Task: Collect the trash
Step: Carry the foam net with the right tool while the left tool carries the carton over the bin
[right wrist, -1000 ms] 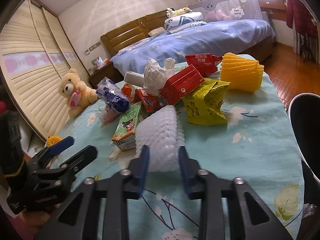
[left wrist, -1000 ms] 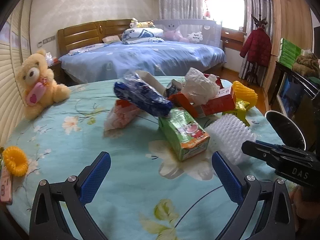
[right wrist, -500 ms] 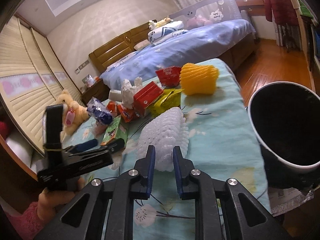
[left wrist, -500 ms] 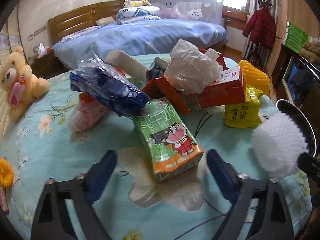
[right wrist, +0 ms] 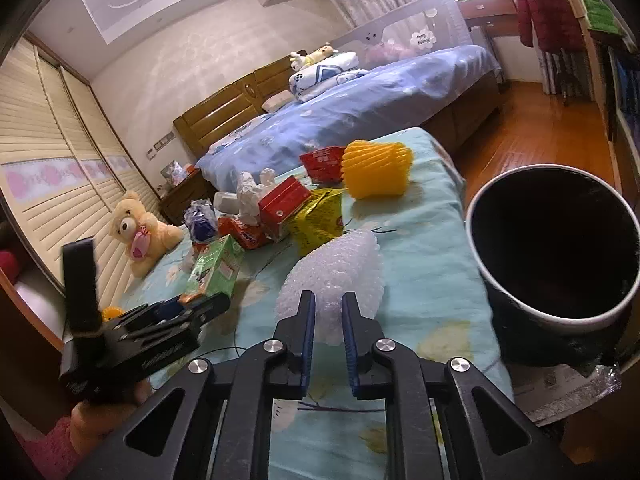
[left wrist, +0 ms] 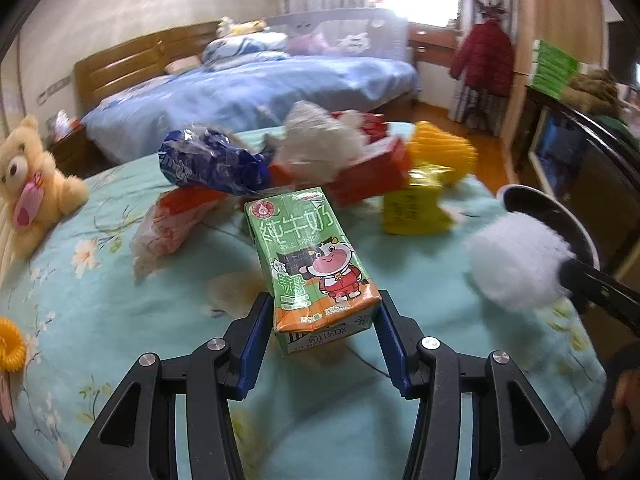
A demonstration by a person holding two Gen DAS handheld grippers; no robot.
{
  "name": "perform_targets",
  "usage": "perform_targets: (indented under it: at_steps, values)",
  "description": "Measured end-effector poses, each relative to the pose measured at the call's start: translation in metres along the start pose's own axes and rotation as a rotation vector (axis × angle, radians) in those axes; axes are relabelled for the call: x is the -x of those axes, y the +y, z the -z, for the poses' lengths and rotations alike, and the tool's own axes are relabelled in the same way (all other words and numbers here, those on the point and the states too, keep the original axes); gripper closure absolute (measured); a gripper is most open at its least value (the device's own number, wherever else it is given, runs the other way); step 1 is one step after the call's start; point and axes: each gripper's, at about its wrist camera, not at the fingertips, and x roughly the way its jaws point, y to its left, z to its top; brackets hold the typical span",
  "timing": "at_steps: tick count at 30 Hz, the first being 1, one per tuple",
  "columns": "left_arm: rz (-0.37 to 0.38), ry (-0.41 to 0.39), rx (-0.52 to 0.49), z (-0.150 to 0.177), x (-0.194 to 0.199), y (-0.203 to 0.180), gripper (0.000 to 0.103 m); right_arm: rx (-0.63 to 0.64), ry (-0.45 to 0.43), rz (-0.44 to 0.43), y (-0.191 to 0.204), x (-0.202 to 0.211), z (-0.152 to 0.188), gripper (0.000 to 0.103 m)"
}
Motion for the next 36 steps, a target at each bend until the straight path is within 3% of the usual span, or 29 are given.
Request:
perform_targets:
  at_steps: [12, 23, 36]
  values:
    - [0.113, -0.032, -0.121, 0.014, 0.042, -0.038, 0.054, -0.053, -0.058, 0.050, -0.029, 0.034, -0.003, 0.090]
    - [0.172, -0.015, -0.183, -0.002, 0.023, -0.054, 0.054, -0.125, -0.109, 0.123, -0.070, 0.056, -0.011, 0.090]
    - [0.237, -0.020, -0.249, -0.023, -0.005, -0.073, 0.054, -0.165, -0.104, 0.190, -0.104, 0.061, -0.025, 0.090]
